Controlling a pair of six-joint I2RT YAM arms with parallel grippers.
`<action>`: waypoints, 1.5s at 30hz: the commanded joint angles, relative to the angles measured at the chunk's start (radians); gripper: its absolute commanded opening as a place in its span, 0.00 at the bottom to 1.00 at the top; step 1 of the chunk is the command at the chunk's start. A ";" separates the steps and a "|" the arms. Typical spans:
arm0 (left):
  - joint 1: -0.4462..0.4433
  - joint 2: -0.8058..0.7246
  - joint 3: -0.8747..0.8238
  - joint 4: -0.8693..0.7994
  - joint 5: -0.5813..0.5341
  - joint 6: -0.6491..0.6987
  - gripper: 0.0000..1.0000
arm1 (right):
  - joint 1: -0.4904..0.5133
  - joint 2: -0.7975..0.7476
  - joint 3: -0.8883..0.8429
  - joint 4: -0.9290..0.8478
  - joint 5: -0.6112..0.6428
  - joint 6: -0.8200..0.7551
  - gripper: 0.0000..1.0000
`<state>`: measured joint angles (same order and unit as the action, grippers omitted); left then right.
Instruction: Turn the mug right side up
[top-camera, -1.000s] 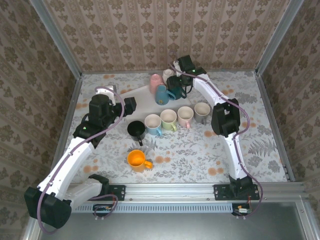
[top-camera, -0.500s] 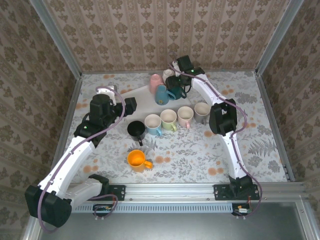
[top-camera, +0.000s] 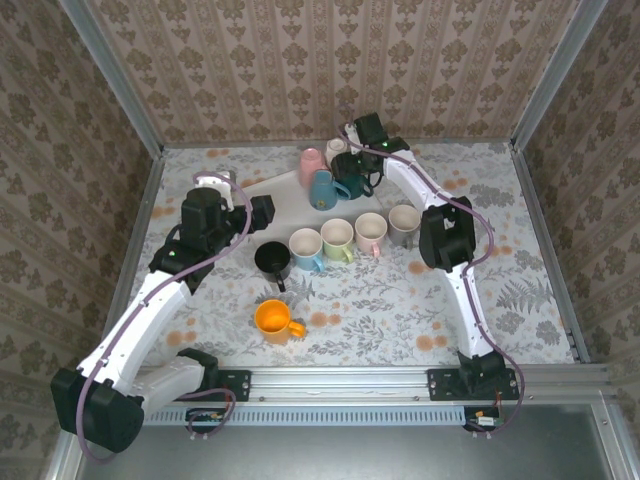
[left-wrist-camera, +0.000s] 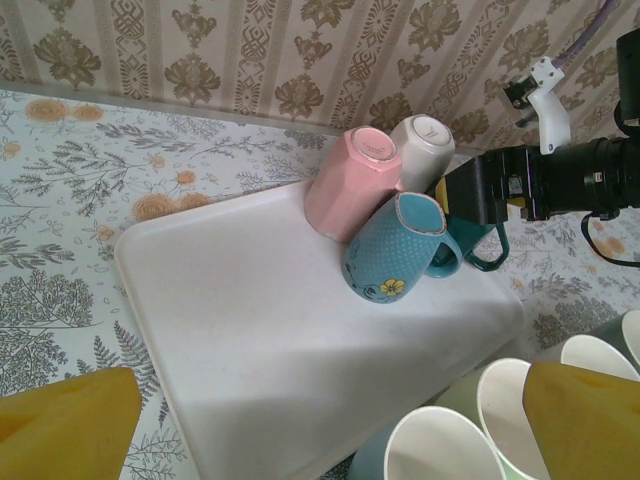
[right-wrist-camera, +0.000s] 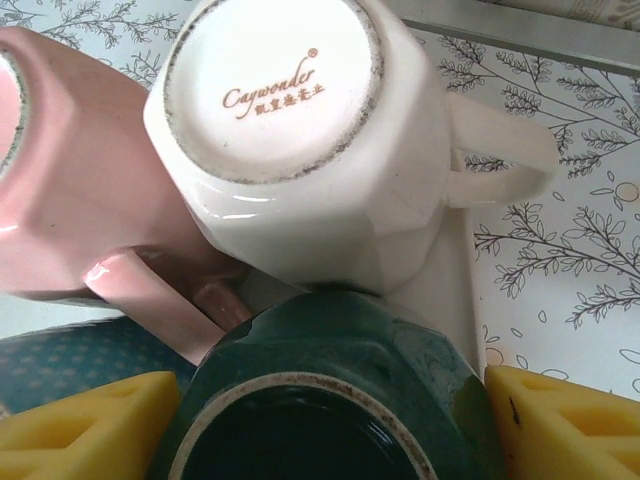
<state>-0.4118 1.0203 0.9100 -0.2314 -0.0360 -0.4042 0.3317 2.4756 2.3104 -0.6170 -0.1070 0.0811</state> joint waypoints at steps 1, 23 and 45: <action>-0.007 0.003 -0.006 0.026 0.015 -0.015 0.99 | -0.002 0.004 -0.060 -0.070 0.016 0.004 0.64; -0.007 -0.012 -0.009 0.031 0.003 -0.004 0.99 | -0.021 -0.353 -0.253 0.249 0.030 0.185 0.34; -0.069 0.062 -0.006 0.492 0.581 -0.215 1.00 | -0.164 -0.907 -0.917 1.115 -0.264 1.314 0.26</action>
<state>-0.4732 1.0595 0.9184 0.0010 0.3168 -0.4847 0.1497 1.6474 1.4319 0.1947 -0.2760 1.1316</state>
